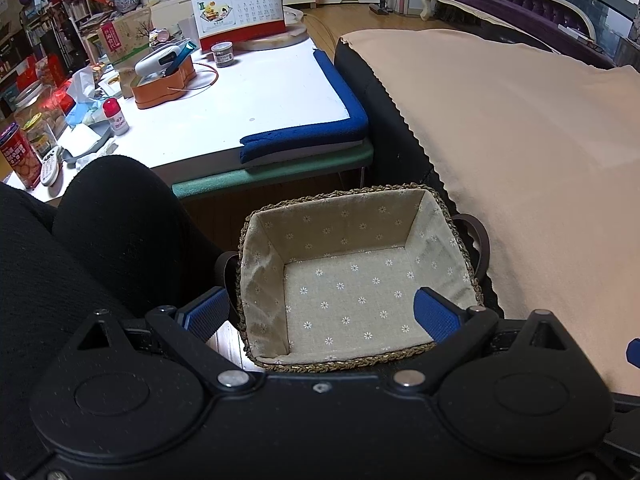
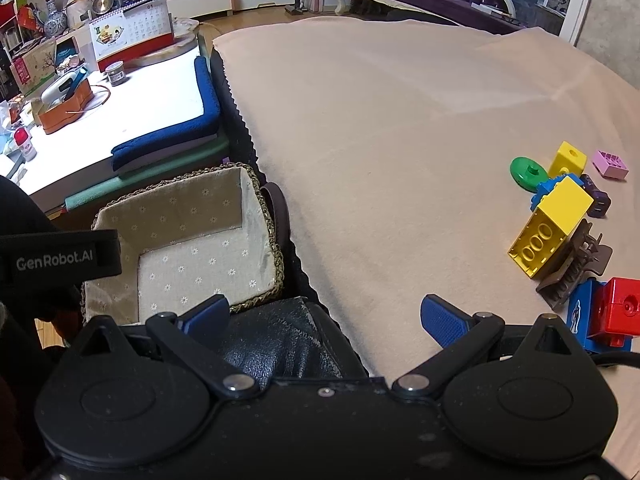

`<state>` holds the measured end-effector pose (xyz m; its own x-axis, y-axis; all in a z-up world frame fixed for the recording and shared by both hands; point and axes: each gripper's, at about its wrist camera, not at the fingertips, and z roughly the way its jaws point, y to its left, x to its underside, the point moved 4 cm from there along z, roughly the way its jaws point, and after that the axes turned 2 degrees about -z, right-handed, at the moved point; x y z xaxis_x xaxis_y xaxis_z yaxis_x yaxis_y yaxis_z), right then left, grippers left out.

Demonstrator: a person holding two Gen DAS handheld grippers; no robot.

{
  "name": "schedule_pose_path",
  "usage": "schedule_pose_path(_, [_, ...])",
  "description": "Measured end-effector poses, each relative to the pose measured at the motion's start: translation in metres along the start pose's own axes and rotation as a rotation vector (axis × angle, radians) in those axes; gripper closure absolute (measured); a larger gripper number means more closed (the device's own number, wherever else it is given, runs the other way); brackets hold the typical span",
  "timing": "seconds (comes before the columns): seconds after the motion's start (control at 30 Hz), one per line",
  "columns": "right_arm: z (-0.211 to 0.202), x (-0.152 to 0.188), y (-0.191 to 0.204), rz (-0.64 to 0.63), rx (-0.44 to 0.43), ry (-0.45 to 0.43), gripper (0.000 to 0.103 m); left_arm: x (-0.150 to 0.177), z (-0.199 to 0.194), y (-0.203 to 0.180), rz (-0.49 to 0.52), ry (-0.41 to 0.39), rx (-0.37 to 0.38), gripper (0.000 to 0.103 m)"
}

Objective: Organize rigid objects

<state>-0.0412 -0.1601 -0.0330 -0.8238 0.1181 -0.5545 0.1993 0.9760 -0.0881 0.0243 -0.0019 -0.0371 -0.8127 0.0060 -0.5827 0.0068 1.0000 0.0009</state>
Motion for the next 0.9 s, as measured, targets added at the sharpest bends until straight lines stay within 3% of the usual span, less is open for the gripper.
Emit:
schedule_pose_path(0.53, [-0.008, -0.002, -0.009, -0.013, 0.051, -0.036, 0.001, 0.001, 0.0, -0.002, 0.001, -0.007, 0.006, 0.007])
schedule_pose_path(0.73, [-0.03, -0.008, -0.043, 0.027, 0.102, -0.096, 0.001, 0.004, -0.003, -0.012, 0.048, -0.034, 0.046, 0.013])
schedule_pose_path(0.9, [-0.058, -0.009, -0.098, 0.09, 0.199, -0.175, 0.001, 0.006, -0.012, -0.027, 0.114, -0.063, 0.121, 0.016])
